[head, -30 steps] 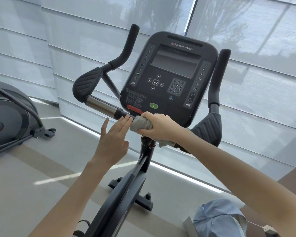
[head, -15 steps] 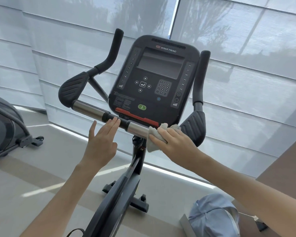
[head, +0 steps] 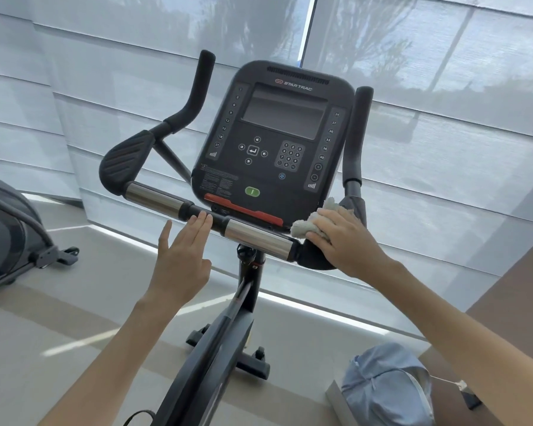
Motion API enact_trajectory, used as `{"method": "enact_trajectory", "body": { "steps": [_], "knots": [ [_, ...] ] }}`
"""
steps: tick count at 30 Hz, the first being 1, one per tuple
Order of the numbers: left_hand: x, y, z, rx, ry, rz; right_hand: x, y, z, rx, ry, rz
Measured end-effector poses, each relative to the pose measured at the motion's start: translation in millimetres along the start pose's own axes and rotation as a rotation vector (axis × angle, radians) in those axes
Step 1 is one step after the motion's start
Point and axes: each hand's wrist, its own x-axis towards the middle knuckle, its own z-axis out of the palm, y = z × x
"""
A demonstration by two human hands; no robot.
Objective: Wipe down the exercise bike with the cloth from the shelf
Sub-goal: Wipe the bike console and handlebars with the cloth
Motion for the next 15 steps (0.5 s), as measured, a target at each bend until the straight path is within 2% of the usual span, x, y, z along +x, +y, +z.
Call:
{"method": "enact_trajectory", "body": {
  "steps": [4, 9, 11, 13, 15],
  "knots": [
    [-1, 4, 1, -0.023, -0.005, -0.008, -24, -32, 13, 0.048, 0.191, -0.072],
    [0, 0, -4, -0.038, 0.007, 0.007, -21, -50, 9, 0.305, 0.290, -0.114],
    [-4, -3, -5, -0.054, 0.023, 0.004, -4, -51, 7, 0.175, 0.243, -0.124],
    [-10, -7, -6, -0.060, 0.037, -0.013, 12, -60, 16, -0.042, 0.100, -0.141],
    [-18, -11, -5, -0.045, 0.040, -0.027, 22, -73, 28, -0.151, 0.062, -0.178]
  ]
}}
